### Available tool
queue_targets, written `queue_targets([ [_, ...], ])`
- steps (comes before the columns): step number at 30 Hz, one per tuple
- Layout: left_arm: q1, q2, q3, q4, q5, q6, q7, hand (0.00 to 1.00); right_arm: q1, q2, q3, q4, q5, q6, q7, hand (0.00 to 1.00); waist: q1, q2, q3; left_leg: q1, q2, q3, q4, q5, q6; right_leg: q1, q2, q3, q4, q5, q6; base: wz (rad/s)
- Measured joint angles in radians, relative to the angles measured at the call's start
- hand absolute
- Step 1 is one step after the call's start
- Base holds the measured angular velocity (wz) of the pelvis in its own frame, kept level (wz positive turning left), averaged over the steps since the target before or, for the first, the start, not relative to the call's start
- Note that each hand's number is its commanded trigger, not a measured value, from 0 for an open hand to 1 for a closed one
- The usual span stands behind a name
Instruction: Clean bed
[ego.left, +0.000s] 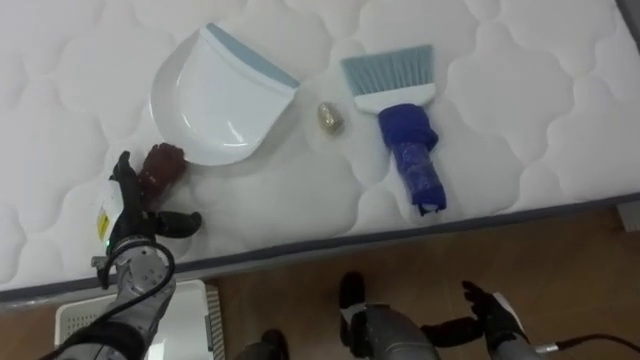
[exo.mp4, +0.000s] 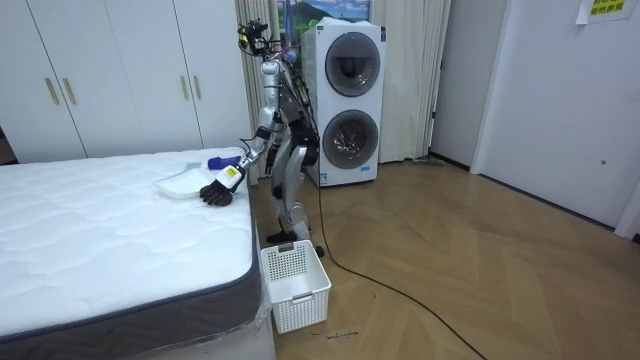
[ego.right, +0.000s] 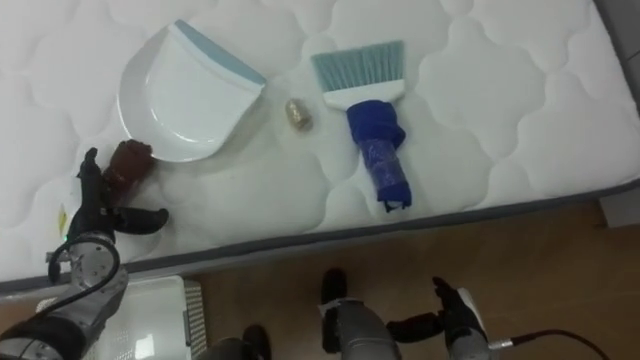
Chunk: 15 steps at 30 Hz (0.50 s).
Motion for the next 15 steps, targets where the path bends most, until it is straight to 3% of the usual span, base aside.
queue_targets([
  [4,-0.02,0.016,-0.001,0.005,0.0,0.008,-0.005,0.0,0.003,0.001,0.006,-0.009,0.001,0.0,0.0,0.0,0.001,-0.007,0.0051,-0.016,0.006,0.001,0.032,-0.013,0.002,-0.012,0.002,0.001,0.018,-0.006,0.001,-0.01],
  [15,-0.045,0.079,-0.001,0.024,0.001,0.011,-0.018,0.0,0.029,-0.013,0.029,-0.08,0.0,0.0,0.0,0.0,-0.017,-0.009,0.0058,-0.084,0.01,0.009,0.076,-0.024,-0.003,-0.09,-0.002,0.009,0.077,-0.017,-0.011,-0.02],
])
